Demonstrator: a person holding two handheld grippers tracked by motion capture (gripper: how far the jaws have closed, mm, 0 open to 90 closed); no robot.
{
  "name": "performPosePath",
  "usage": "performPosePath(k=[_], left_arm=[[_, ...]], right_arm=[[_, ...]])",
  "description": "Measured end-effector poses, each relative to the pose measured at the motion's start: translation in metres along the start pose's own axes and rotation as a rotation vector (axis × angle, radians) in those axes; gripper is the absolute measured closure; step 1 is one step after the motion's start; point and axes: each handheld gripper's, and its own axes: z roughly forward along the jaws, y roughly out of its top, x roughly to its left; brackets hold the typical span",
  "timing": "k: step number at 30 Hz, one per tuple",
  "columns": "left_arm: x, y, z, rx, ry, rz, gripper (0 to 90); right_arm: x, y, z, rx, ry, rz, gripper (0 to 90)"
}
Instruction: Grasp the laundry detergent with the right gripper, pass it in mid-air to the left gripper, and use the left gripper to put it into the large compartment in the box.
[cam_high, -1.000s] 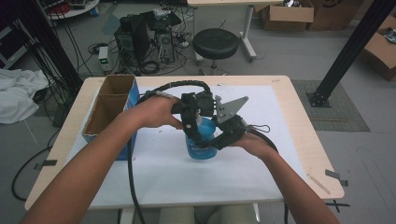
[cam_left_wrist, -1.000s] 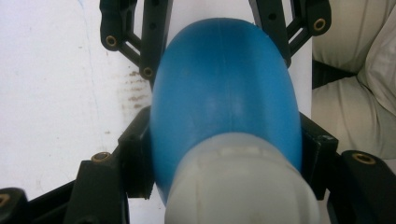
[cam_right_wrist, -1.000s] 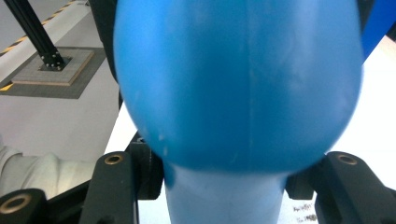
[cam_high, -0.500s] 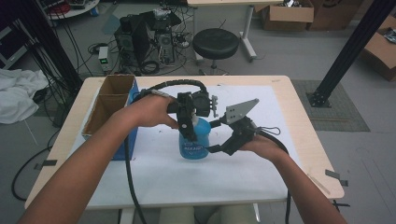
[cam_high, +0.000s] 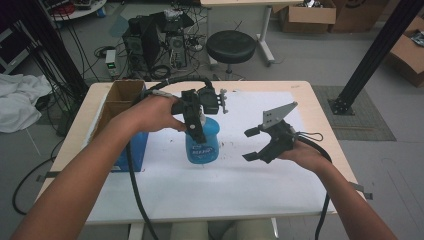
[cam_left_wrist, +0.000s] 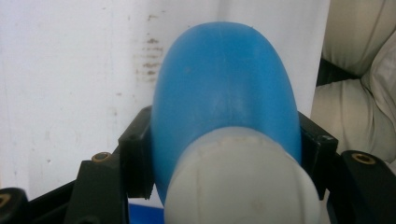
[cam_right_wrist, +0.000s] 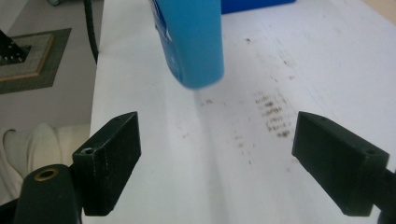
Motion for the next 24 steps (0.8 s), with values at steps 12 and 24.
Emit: performPosePath(k=[12,24], left_arm=[[0.013,-0.009,-0.016,0.014,0.054,-0.180,38.0],[0.030,-0.025,-0.029,-0.012,0.085,-0.382,38.0]], right_arm=[[-0.005,-0.008,-0.037,0.144,-0.072,0.087,15.4],[-0.005,-0.019,-0.070,0.288,-0.175,0.112,15.4]])
